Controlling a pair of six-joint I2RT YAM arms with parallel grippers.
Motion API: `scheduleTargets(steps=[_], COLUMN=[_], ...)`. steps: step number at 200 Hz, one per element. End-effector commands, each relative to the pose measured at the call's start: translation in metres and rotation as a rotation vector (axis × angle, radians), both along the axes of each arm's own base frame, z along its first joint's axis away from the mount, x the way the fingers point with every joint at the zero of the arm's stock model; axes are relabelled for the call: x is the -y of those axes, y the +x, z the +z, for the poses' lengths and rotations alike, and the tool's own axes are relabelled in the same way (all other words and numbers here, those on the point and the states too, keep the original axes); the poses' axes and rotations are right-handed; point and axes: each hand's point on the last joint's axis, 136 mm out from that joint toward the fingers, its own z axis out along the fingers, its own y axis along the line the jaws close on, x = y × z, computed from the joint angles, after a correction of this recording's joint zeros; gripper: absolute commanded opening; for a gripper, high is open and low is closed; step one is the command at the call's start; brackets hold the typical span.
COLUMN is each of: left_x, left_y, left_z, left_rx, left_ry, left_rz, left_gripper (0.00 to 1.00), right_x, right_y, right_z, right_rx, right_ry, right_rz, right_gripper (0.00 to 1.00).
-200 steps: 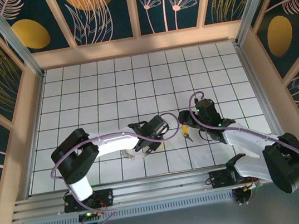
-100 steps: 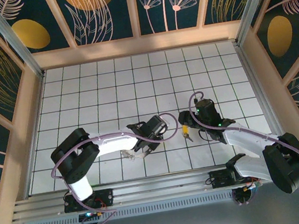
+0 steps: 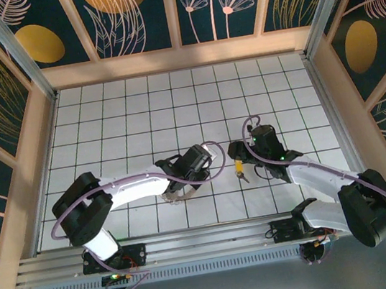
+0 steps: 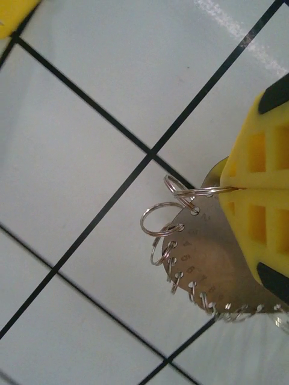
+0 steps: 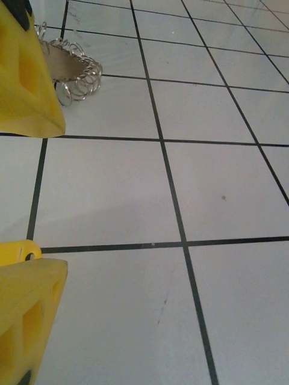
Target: Put the keys on the keyring
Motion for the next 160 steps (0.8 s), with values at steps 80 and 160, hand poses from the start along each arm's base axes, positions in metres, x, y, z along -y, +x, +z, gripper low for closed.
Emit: scheduleTargets(steps=[80, 160], left_x=[-0.004, -0.012], left_y=[0.04, 0.054], left_z=[0.083, 0.154], left_rx=[0.261, 0.351], left_ry=[-0.142, -0.377], left_rz=[-0.011, -0.102], left_gripper=[0.0, 0.0], right_x=[-0.034, -0.073], right_y=[0.039, 0.066], right_z=[0.037, 0.099], right_rx=[0.093, 0.251], right_ry=[0.052, 0.148], right_rz=[0.098, 0.259], right_gripper=[0.53, 0.51])
